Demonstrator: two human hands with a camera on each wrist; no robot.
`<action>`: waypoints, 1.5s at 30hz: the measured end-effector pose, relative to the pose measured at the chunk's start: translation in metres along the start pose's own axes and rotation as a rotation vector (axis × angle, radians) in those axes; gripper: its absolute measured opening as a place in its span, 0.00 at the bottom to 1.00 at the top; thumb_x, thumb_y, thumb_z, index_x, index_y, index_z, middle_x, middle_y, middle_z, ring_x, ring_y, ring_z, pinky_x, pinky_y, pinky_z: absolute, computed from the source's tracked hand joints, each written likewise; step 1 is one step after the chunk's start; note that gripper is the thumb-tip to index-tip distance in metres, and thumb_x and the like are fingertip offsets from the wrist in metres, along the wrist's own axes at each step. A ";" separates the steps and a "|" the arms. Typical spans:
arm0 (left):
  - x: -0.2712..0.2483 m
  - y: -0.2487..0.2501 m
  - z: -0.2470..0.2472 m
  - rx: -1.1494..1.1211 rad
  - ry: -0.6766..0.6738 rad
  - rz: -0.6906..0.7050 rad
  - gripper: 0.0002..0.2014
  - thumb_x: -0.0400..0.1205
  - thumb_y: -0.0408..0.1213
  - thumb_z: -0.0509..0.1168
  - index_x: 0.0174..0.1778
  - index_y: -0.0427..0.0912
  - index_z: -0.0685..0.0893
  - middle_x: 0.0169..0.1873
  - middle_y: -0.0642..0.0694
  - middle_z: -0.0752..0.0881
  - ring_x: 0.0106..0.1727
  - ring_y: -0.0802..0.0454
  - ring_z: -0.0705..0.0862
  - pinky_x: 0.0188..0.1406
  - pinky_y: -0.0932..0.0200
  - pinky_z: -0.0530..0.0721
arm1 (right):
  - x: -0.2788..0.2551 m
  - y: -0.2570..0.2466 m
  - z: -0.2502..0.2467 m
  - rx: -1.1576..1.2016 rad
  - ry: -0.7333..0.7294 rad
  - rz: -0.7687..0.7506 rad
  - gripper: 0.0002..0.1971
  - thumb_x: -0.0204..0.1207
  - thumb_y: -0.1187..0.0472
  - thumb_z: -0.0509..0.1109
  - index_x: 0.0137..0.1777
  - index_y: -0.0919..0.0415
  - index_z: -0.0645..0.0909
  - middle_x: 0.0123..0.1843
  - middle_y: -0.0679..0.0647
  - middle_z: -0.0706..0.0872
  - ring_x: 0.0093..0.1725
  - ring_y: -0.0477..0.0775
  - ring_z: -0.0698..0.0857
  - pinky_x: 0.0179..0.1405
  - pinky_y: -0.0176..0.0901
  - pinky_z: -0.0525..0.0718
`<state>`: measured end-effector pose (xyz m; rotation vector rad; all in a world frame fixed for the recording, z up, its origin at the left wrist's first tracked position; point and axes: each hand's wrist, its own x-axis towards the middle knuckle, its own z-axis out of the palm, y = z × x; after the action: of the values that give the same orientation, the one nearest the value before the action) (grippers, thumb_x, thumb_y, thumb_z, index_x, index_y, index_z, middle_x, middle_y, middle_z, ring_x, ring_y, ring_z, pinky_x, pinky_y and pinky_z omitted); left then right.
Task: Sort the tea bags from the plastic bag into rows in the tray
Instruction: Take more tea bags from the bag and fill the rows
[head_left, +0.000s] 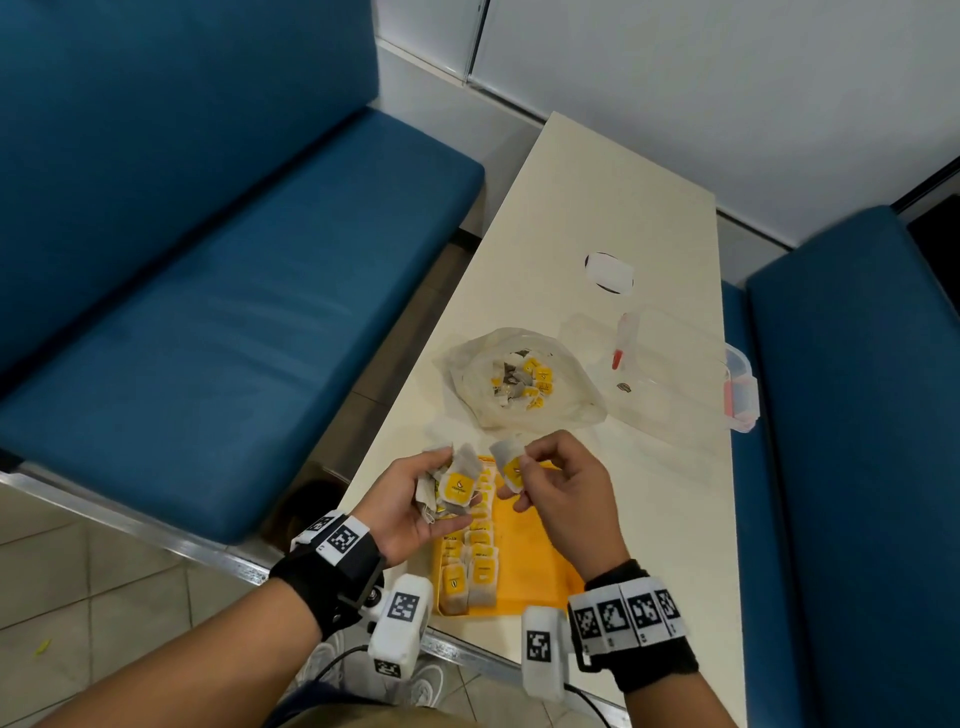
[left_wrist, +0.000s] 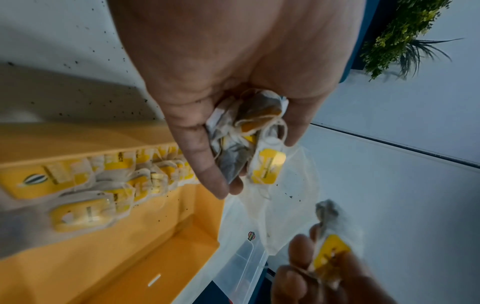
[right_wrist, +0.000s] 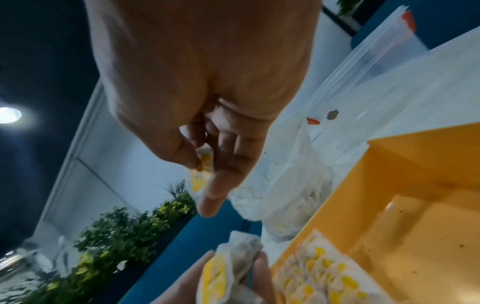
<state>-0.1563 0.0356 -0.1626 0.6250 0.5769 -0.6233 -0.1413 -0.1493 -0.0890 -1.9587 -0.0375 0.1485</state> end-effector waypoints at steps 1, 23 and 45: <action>0.001 0.000 -0.001 0.002 0.003 -0.006 0.20 0.84 0.47 0.68 0.64 0.34 0.88 0.52 0.34 0.90 0.51 0.42 0.91 0.48 0.45 0.91 | 0.001 0.004 -0.003 0.010 -0.005 0.046 0.05 0.82 0.69 0.68 0.44 0.63 0.77 0.37 0.58 0.86 0.32 0.58 0.91 0.29 0.50 0.85; 0.006 0.008 -0.005 0.026 0.025 0.005 0.23 0.84 0.46 0.69 0.72 0.36 0.84 0.57 0.33 0.89 0.54 0.39 0.90 0.53 0.42 0.89 | -0.005 0.035 -0.027 -0.616 -0.361 0.182 0.06 0.69 0.63 0.79 0.36 0.52 0.85 0.42 0.44 0.86 0.41 0.43 0.83 0.42 0.39 0.83; 0.005 0.008 0.007 0.025 0.031 0.009 0.20 0.85 0.44 0.68 0.70 0.37 0.84 0.55 0.33 0.91 0.58 0.37 0.89 0.50 0.43 0.91 | -0.030 0.076 0.015 -0.750 -0.694 0.210 0.10 0.75 0.65 0.70 0.55 0.55 0.86 0.56 0.51 0.89 0.50 0.45 0.80 0.47 0.39 0.77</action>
<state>-0.1460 0.0343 -0.1583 0.6611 0.5962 -0.6136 -0.1765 -0.1676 -0.1626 -2.5494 -0.3890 1.0767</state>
